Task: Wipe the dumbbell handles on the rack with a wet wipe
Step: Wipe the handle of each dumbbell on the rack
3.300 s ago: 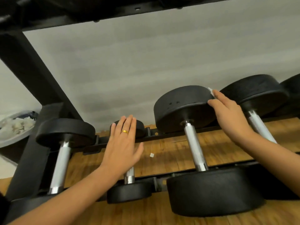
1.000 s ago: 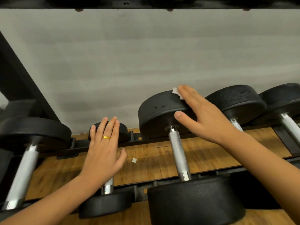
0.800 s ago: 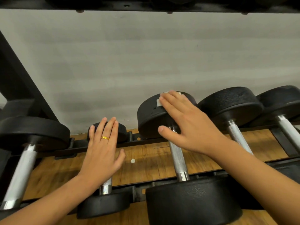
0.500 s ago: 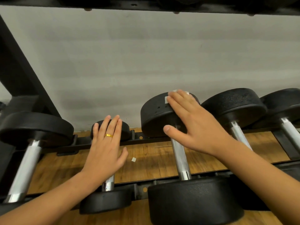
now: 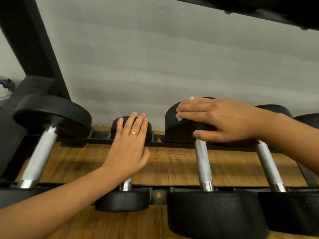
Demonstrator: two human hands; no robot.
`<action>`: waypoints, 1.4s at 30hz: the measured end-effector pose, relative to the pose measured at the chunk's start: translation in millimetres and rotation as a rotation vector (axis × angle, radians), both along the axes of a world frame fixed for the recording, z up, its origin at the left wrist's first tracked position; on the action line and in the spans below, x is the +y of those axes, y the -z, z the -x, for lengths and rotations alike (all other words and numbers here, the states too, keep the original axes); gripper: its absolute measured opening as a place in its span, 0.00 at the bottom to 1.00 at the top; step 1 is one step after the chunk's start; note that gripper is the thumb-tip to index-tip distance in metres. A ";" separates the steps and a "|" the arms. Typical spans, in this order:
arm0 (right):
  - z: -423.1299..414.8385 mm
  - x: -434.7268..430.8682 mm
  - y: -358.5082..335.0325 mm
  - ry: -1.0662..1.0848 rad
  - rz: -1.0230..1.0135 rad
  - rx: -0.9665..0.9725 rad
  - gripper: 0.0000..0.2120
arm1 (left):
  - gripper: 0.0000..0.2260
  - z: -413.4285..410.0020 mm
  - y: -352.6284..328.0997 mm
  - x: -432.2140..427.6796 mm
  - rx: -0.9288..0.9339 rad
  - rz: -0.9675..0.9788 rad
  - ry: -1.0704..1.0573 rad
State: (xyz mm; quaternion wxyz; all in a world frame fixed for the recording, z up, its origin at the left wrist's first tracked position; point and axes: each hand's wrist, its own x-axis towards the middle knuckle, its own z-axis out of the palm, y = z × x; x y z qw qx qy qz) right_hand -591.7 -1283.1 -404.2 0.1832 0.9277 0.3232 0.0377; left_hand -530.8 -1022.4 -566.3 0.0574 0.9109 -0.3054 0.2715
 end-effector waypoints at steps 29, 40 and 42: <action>-1.3 107.7 74.5 0.268 0.608 -0.240 0.34 | 0.36 -3.2 8.1 7.1 -0.022 0.065 0.049; -1.4 116.6 94.3 0.427 0.452 -0.294 0.35 | 0.36 -3.4 7.4 6.4 -0.010 0.067 0.048; -0.9 112.7 94.8 0.390 0.486 -0.270 0.35 | 0.36 -3.6 7.3 6.0 -0.011 0.071 0.048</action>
